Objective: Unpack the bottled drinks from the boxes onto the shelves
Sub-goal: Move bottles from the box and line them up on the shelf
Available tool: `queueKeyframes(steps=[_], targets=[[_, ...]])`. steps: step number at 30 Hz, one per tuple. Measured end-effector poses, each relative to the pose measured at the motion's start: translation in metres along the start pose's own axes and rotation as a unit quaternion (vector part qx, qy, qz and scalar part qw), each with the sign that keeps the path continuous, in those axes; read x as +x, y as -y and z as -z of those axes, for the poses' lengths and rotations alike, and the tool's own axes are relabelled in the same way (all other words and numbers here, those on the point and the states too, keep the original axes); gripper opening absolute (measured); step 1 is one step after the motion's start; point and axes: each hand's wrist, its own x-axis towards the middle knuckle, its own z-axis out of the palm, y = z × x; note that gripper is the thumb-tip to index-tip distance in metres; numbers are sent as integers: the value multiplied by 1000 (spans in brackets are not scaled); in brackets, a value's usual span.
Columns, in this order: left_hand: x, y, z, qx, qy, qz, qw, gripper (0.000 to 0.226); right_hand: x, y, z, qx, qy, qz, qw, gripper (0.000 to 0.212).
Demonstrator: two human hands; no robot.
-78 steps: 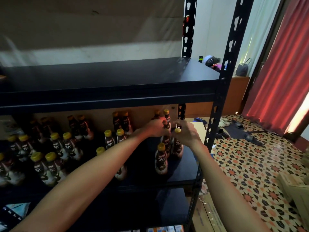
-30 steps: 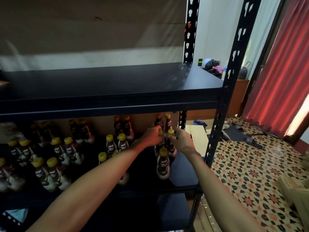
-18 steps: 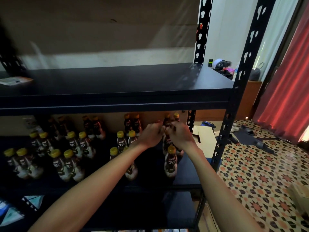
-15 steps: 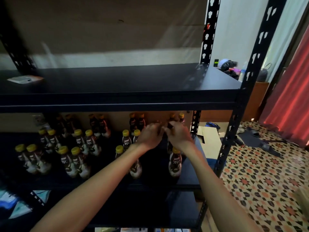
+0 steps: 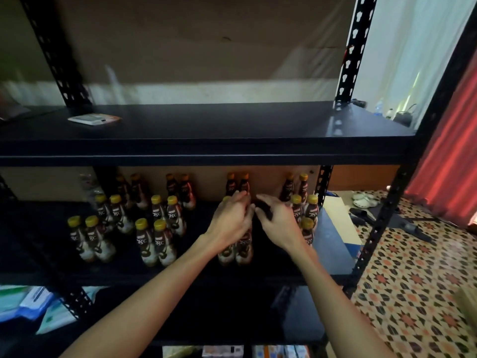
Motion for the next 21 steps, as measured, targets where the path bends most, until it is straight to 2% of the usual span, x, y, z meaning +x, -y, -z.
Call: queueKeyframes(steps=[6,11,17,21], targets=[[-59,51,27,-31,-59,-92,993,33,-39,45,-62,-9,-61,17,998,33],[-112,103,46,-53,-30,-100,993,35,-77,88,-119,-7,-85,-22,996,33],[-165,144,37,-122,49,-58,990,42,-123,108,-164,-24,-18,-68,997,33],[-199,149,6,-160,89,8,983,42,-153,90,-181,-17,48,-91,995,33]])
